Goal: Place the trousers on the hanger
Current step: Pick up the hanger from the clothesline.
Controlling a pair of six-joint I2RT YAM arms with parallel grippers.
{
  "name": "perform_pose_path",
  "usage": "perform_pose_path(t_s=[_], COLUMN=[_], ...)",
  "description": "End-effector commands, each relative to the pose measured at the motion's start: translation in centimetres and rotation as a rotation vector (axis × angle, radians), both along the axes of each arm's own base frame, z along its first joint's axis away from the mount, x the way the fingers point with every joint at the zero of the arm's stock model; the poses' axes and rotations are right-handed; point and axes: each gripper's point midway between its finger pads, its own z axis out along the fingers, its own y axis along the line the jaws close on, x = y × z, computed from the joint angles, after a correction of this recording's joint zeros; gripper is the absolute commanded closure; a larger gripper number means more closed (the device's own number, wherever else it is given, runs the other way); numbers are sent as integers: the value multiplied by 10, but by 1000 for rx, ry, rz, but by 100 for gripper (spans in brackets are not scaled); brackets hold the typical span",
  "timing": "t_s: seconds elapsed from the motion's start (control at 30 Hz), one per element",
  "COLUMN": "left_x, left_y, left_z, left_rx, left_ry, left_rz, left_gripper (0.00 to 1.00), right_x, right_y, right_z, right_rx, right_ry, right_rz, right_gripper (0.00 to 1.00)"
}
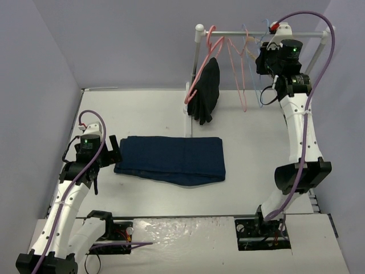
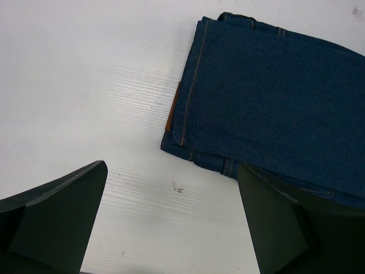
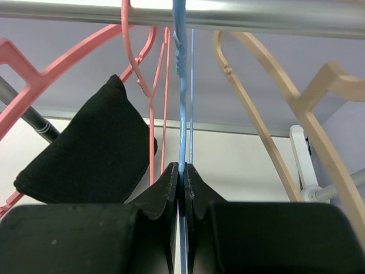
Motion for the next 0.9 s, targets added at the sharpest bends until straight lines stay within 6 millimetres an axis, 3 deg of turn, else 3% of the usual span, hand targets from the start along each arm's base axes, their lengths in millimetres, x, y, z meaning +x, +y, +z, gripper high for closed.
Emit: perform_pose_path(t_s=[0.0,0.1,0.27,0.33,0.43,0.53,0.57,0.67,0.73,0.87], left_x=[14,14,14,14,13,15,16,26,33,55], left_y=[-2,-2,-7,-13,-24,-38,-49,-78,-113,-157], left_z=[17,17,14,13,12,13,12,5,-4,-19], left_rx=[-7,-8,-24,-43,-64,-74,-81,-113,-102,-108], left_ry=[-64,-63,-51,-46,-35,-39,-40,-38,-15,9], left_rz=[-2,-5,-18,-34,-62,-84,-107,-136,-206,-217], left_gripper=[3,3,3,3,3,3,3,3,3,3], right_x=[-24,-38,-59,-74,-100,-128,-137,-160,-177,-199], right_y=[-8,-12,-18,-18,-18,-18,-19,-16,-11,0], right_z=[36,22,-34,-45,-82,-93,-93,-118,-125,-161], right_rx=[-10,0,2,20,48,107,127,190,239,283], right_ry=[-115,-85,34,53,120,125,117,163,175,272], right_rz=[-34,-67,-98,-111,-126,-153,-166,-187,-186,-167], right_gripper=[100,100,100,100,100,100,100,100,100,100])
